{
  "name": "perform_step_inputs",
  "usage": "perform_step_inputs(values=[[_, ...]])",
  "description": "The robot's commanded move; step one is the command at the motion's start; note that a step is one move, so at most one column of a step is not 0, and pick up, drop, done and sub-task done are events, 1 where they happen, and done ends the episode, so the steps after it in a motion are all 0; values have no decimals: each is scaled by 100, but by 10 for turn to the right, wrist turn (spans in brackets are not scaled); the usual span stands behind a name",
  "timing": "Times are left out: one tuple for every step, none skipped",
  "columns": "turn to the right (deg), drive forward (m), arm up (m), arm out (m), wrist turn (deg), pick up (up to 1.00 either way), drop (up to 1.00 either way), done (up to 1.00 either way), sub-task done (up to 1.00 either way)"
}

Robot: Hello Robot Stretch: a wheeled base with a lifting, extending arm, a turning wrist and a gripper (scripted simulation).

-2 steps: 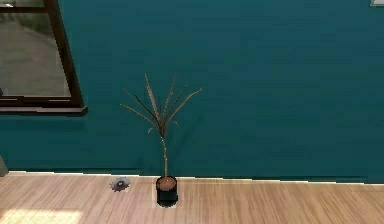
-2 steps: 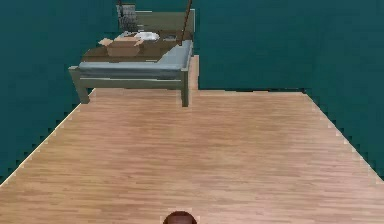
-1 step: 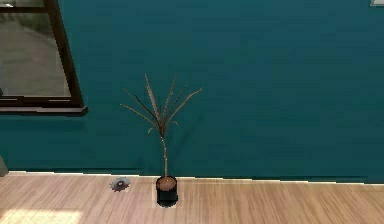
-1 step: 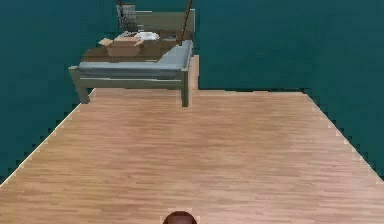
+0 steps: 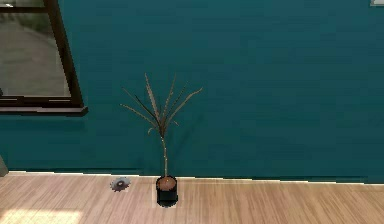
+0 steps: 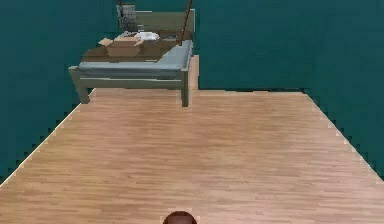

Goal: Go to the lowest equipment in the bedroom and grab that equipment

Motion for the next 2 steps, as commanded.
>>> perform_step_inputs(values=[[0, 0, 0, 0, 330, 0, 0, 0, 0], [0, 0, -30, 0, 0, 0, 0, 0, 0]])
